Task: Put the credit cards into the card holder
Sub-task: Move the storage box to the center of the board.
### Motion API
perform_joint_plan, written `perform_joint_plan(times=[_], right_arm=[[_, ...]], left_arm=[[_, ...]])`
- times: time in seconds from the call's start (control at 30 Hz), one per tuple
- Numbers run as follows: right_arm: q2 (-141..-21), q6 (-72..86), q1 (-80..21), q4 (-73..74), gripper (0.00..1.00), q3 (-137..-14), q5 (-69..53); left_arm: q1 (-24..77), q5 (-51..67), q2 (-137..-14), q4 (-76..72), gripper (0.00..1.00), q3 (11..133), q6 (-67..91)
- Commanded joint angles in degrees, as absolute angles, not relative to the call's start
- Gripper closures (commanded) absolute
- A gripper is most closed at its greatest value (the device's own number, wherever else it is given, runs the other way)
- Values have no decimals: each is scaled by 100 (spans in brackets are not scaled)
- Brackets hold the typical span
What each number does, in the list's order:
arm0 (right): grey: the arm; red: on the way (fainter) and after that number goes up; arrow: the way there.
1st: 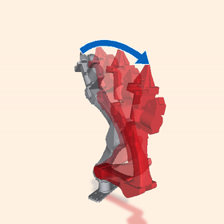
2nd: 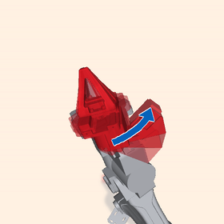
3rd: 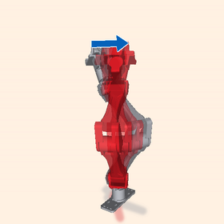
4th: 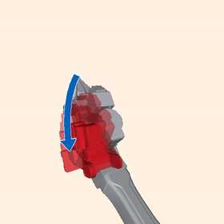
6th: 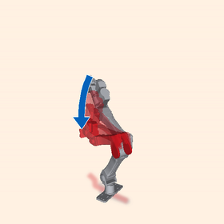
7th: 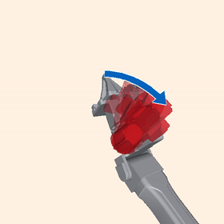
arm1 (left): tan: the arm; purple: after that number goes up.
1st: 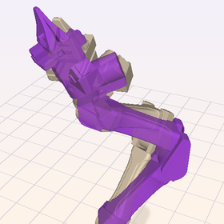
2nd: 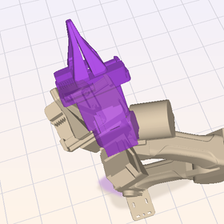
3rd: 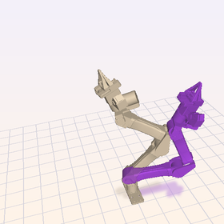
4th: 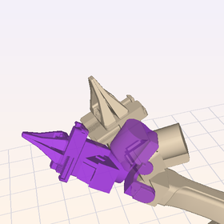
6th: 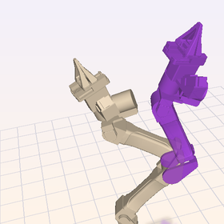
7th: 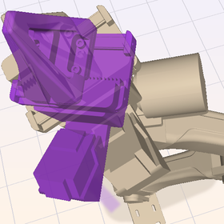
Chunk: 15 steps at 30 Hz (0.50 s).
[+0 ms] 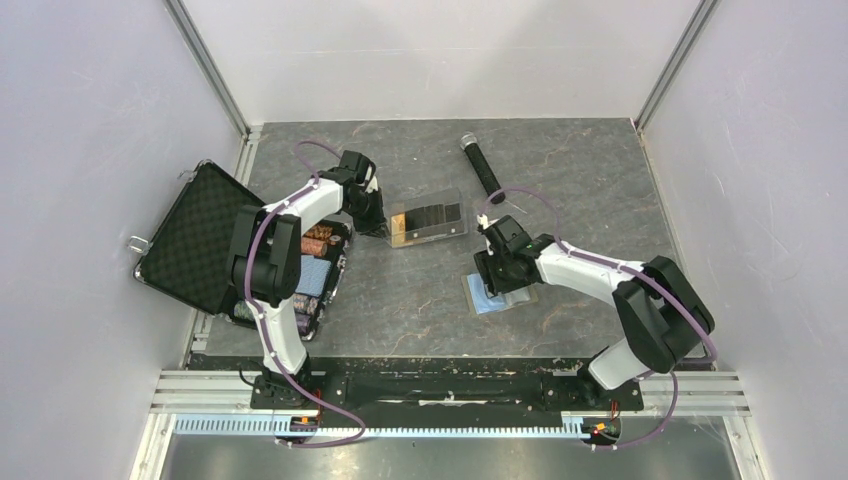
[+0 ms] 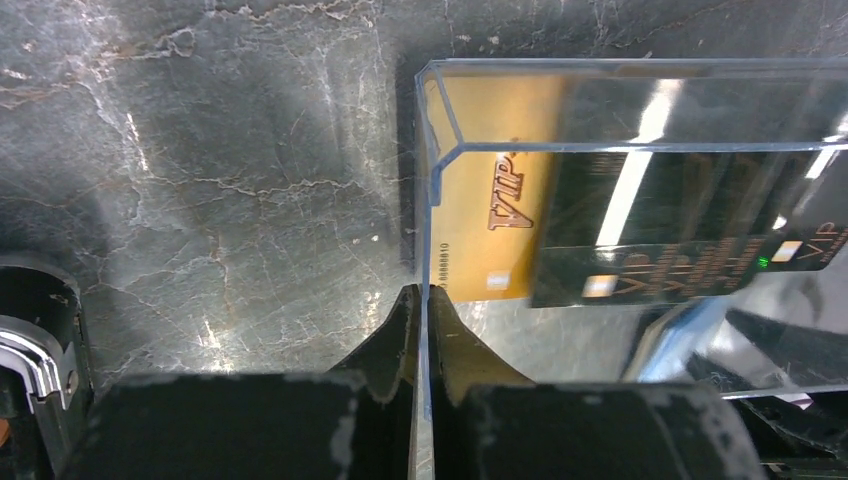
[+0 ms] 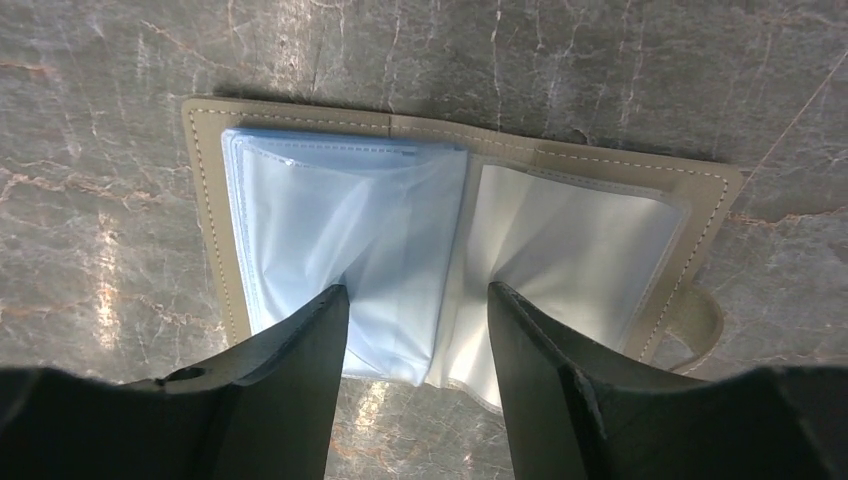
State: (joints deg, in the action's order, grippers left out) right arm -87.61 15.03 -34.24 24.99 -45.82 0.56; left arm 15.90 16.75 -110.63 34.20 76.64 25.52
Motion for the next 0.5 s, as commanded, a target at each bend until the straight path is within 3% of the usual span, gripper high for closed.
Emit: perform_joint_plan(times=[0.0, 0.27, 0.47], right_arm=[[-9442, 1495, -3600, 2996, 41, -4416, 1113], [-9537, 1637, -3634, 2842, 26, -4213, 785], [-9622, 1633, -3574, 2609, 20, -4089, 236]], left_arm=[[1635, 1833, -10845, 3793, 90, 7963, 2294], [1652, 1835, -10899, 4216, 80, 8332, 2142], [1687, 1898, -10898, 4289, 65, 8386, 2134]])
